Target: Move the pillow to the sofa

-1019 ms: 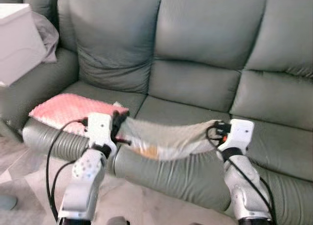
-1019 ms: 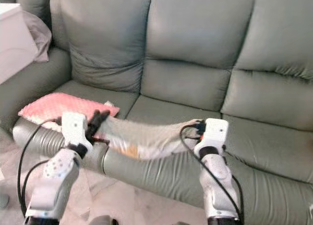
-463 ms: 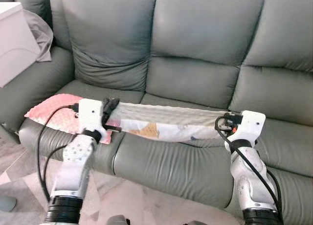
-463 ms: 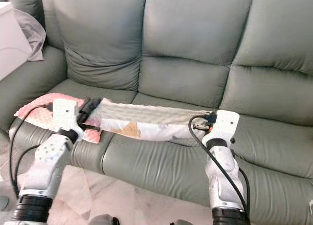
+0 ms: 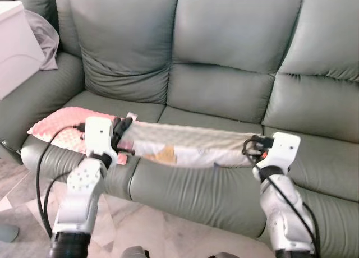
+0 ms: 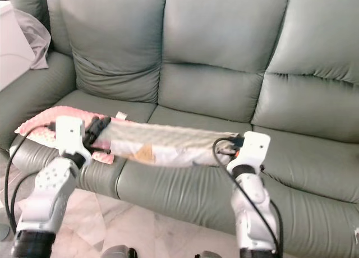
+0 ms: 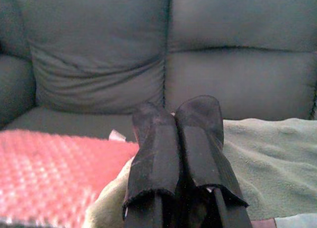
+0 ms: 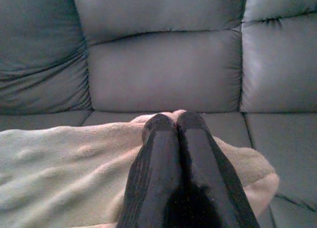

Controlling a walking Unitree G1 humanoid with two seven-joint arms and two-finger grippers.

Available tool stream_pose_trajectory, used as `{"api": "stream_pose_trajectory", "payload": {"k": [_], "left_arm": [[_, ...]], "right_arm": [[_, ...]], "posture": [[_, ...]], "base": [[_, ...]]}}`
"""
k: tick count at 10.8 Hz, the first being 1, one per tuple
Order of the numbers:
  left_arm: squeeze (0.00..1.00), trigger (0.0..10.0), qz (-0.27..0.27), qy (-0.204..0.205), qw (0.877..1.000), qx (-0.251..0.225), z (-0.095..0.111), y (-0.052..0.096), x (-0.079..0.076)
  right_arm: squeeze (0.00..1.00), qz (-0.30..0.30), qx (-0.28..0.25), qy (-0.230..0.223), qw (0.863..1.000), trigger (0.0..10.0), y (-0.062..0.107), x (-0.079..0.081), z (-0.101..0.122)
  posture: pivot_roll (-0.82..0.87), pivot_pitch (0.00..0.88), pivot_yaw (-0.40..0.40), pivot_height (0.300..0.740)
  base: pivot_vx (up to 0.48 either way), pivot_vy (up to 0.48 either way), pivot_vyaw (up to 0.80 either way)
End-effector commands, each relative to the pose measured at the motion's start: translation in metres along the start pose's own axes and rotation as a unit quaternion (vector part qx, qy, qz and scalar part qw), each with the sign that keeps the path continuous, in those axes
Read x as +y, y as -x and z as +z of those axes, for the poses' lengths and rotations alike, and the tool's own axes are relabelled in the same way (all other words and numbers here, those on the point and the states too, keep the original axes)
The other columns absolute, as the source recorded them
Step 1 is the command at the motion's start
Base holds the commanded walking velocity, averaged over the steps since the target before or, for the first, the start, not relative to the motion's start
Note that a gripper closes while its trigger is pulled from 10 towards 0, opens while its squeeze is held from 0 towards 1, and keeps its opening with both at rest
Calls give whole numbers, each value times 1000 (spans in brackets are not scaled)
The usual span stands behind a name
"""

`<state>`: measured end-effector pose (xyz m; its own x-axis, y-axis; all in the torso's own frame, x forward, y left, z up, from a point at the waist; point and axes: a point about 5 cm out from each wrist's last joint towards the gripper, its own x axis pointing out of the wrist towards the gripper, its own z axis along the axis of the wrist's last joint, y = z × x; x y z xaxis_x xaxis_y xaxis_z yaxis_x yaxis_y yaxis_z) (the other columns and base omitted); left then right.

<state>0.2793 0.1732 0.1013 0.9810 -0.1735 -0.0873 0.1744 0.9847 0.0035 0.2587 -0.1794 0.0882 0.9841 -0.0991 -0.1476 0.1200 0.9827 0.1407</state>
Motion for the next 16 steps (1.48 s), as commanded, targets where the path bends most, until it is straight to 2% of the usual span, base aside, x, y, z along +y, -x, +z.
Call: {"api": "stream_pose_trajectory", "payload": {"k": [1, 4, 7, 11, 12, 16], "left_arm": [[0, 10000, 3, -3, 1000, -10, 6, 2, 0], [0, 10000, -6, 3, 1000, 0, 2, 5, -7], [0, 10000, -4, 8, 1000, -3, 4, 3, -11], [0, 10000, -8, 12, 1000, -6, 4, 5, -14], [0, 10000, -20, 23, 999, -10, 6, 5, -15], [0, 10000, -44, 36, 998, -24, 11, 8, -22]], "right_arm": [[0, 1, -13, 0, 1000, 10000, 2, 3, 8], [0, 0, -9, 6, 1000, 10000, 5, -1, 7], [0, 6, -9, 9, 1000, 10000, 2, 0, 10], [0, 13, -10, 9, 1000, 10000, -2, 2, 11], [0, 12, -12, 11, 1000, 10000, -2, 2, 11], [0, 9, -26, 28, 999, 10000, -7, 2, 16]], "posture": [[9, 78, 21, 728], [-3, 83, 15, 680], [-5, 67, 2, 680], [-1, 54, -3, 620], [3, 44, 1, 611], [10, 39, -2, 611]], "base": [[0, 0, 0], [0, 0, 0], [0, 0, 0], [0, 0, 0], [0, 0, 0], [0, 0, 0]]}}
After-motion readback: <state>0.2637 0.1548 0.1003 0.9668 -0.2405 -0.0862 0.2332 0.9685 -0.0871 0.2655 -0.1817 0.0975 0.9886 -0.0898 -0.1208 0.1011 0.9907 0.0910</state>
